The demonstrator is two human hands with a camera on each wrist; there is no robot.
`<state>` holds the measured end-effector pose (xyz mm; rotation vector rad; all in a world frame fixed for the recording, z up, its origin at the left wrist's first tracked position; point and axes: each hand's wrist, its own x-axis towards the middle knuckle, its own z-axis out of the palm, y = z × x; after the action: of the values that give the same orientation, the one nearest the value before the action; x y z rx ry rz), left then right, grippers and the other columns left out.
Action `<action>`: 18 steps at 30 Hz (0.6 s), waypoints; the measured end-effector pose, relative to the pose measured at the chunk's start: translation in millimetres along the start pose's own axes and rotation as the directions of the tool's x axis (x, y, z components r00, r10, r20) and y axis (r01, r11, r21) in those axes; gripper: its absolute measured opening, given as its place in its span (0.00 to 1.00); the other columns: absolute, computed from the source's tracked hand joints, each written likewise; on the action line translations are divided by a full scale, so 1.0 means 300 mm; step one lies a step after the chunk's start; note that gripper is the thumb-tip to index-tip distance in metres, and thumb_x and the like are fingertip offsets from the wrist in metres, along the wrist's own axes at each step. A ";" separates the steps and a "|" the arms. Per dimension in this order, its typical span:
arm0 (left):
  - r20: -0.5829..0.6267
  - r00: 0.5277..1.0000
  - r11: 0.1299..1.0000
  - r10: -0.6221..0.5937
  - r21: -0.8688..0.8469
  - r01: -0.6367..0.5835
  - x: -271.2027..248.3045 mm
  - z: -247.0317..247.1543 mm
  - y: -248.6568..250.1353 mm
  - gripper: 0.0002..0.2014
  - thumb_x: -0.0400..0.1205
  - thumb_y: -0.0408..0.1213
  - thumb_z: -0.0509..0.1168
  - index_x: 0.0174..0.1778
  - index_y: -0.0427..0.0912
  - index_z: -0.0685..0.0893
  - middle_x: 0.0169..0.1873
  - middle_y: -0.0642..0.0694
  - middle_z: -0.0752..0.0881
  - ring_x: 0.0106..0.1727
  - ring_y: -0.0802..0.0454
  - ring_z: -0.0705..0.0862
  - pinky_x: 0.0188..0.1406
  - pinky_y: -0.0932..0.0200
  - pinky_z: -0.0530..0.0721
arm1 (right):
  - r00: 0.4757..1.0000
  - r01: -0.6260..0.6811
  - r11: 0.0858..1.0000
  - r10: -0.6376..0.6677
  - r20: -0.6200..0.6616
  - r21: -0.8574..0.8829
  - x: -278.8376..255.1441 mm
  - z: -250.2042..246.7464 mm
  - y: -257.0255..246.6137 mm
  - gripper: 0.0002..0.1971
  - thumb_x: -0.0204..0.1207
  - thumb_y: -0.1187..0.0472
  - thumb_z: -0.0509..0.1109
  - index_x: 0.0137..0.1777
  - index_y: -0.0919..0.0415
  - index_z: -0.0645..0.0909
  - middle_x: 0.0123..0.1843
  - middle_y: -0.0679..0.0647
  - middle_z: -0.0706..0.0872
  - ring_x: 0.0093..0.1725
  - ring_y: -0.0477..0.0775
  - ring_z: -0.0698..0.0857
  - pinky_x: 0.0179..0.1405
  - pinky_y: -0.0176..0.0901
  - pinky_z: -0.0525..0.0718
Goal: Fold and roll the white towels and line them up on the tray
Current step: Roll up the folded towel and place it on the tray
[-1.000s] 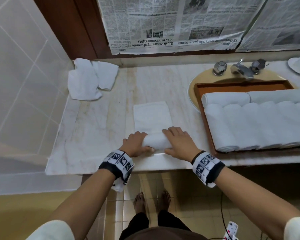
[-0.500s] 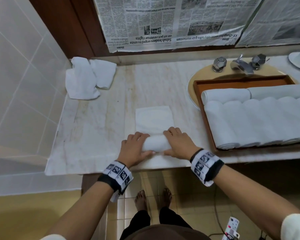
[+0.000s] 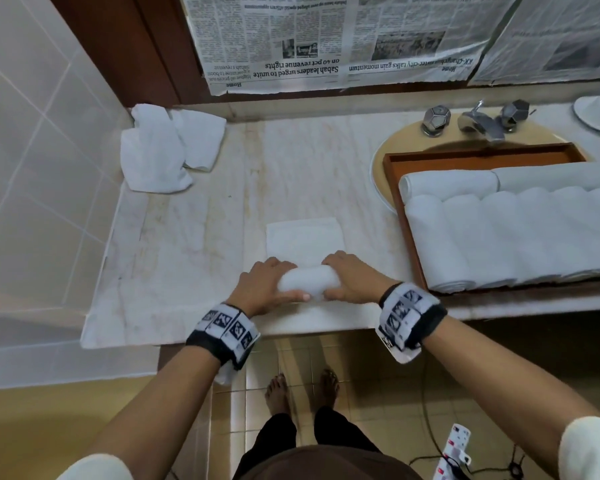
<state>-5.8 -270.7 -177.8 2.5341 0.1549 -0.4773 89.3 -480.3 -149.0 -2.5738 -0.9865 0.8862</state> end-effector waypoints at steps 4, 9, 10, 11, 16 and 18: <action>0.185 0.982 0.996 -0.029 -0.076 0.044 0.060 -0.062 0.015 0.33 0.70 0.76 0.67 0.58 0.51 0.84 0.51 0.52 0.85 0.54 0.49 0.83 0.53 0.50 0.81 | 0.943 0.034 0.943 -0.140 -0.303 -0.330 -0.065 0.127 0.003 0.38 0.68 0.46 0.77 0.76 0.59 0.70 0.70 0.58 0.76 0.66 0.63 0.77 0.59 0.57 0.78; -0.198 0.979 0.999 -0.047 -0.017 0.045 -0.011 0.029 0.042 0.35 0.75 0.73 0.64 0.74 0.57 0.75 0.71 0.52 0.74 0.71 0.45 0.71 0.68 0.42 0.74 | 0.997 0.009 0.993 -0.017 -0.072 -0.116 0.020 0.031 0.017 0.33 0.74 0.46 0.74 0.75 0.57 0.69 0.70 0.55 0.74 0.68 0.59 0.73 0.60 0.54 0.77; -0.292 0.956 1.000 -0.001 0.003 0.002 -0.033 0.065 0.046 0.36 0.76 0.71 0.64 0.77 0.55 0.72 0.74 0.51 0.72 0.74 0.45 0.68 0.68 0.41 0.72 | 1.000 -0.013 0.999 0.014 0.008 -0.053 0.039 -0.003 0.016 0.33 0.74 0.46 0.75 0.75 0.57 0.69 0.70 0.55 0.74 0.68 0.59 0.73 0.62 0.54 0.77; -0.353 0.934 0.999 0.047 0.035 -0.037 -0.053 0.097 0.049 0.37 0.76 0.70 0.64 0.79 0.55 0.71 0.75 0.50 0.71 0.74 0.45 0.67 0.68 0.41 0.72 | 0.997 -0.030 1.000 0.030 0.072 0.001 0.054 -0.029 0.018 0.33 0.73 0.47 0.77 0.75 0.57 0.71 0.69 0.55 0.75 0.68 0.59 0.74 0.62 0.52 0.76; -0.208 0.977 0.999 0.051 0.014 -0.049 -0.039 0.093 0.004 0.43 0.70 0.76 0.59 0.80 0.60 0.70 0.70 0.50 0.75 0.69 0.46 0.71 0.66 0.43 0.77 | 0.988 -0.071 0.997 0.068 0.140 0.018 0.027 -0.046 0.010 0.33 0.70 0.46 0.79 0.71 0.57 0.74 0.64 0.53 0.77 0.65 0.58 0.78 0.56 0.48 0.74; -0.109 0.993 0.996 0.054 -0.068 -0.061 -0.011 0.020 0.006 0.42 0.69 0.76 0.63 0.76 0.59 0.75 0.65 0.49 0.79 0.65 0.47 0.75 0.63 0.48 0.76 | 0.991 -0.064 0.962 0.029 -0.134 -0.266 -0.019 0.021 -0.007 0.34 0.70 0.43 0.77 0.72 0.57 0.72 0.65 0.54 0.76 0.63 0.59 0.77 0.56 0.53 0.75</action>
<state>-10.3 -275.6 -180.4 2.4877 0.1356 -0.3082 81.1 -482.6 -150.4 -2.8497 -1.0785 0.6222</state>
